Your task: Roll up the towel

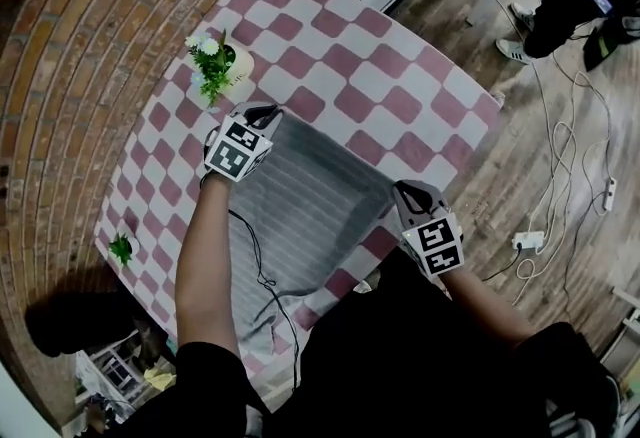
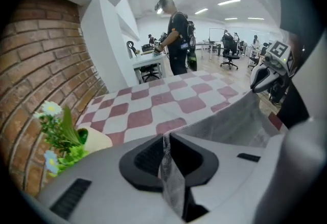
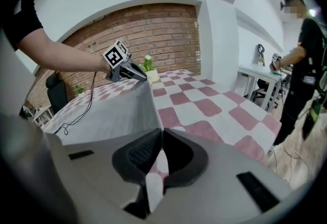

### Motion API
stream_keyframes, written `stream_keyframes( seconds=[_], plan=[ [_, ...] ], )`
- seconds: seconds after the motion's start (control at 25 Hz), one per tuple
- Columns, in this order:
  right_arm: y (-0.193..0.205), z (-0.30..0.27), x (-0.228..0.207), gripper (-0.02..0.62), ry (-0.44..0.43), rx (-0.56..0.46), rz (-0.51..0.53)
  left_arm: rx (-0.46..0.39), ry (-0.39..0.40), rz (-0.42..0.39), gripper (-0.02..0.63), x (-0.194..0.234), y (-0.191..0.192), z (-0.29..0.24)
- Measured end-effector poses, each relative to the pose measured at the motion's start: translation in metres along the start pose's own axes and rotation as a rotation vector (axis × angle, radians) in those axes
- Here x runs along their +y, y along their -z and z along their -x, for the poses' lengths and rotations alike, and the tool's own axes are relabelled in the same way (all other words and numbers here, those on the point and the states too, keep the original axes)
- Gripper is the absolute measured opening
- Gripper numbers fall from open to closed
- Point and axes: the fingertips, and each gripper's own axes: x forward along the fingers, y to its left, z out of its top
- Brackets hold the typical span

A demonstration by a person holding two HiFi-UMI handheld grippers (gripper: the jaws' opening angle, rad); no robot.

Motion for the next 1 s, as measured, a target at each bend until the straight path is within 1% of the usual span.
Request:
stream_keyframes(
  seconds=[0.16, 0.28, 0.44, 0.6, 0.76, 0.88, 1.0],
  plan=[
    [-0.037, 0.011, 0.017, 0.015, -0.042, -0.091, 0.043, -0.075, -0.091, 0.022, 0.043, 0.018, -0.012, 0.052],
    [-0.064, 0.019, 0.026, 0.015, -0.055, -0.16, 0.065, -0.13, -0.157, 0.06, 0.043, 0.03, -0.017, 0.094],
    [-0.099, 0.03, 0.048, 0.015, -0.088, -0.238, 0.089, -0.183, -0.208, 0.097, 0.043, 0.036, -0.013, 0.143],
    [-0.114, 0.042, 0.095, 0.015, -0.151, -0.27, 0.113, -0.209, -0.235, 0.131, 0.044, 0.031, 0.007, 0.189],
    [-0.114, 0.05, 0.149, 0.015, -0.217, -0.278, 0.153, -0.206, -0.276, 0.12, 0.044, 0.02, 0.036, 0.235],
    [-0.111, 0.057, 0.187, 0.015, -0.274, -0.275, 0.193, -0.192, -0.306, 0.125, 0.044, 0.008, 0.065, 0.264],
    [-0.108, 0.066, 0.227, 0.015, -0.34, -0.271, 0.242, -0.179, -0.33, 0.169, 0.044, -0.004, 0.103, 0.29]
  ],
)
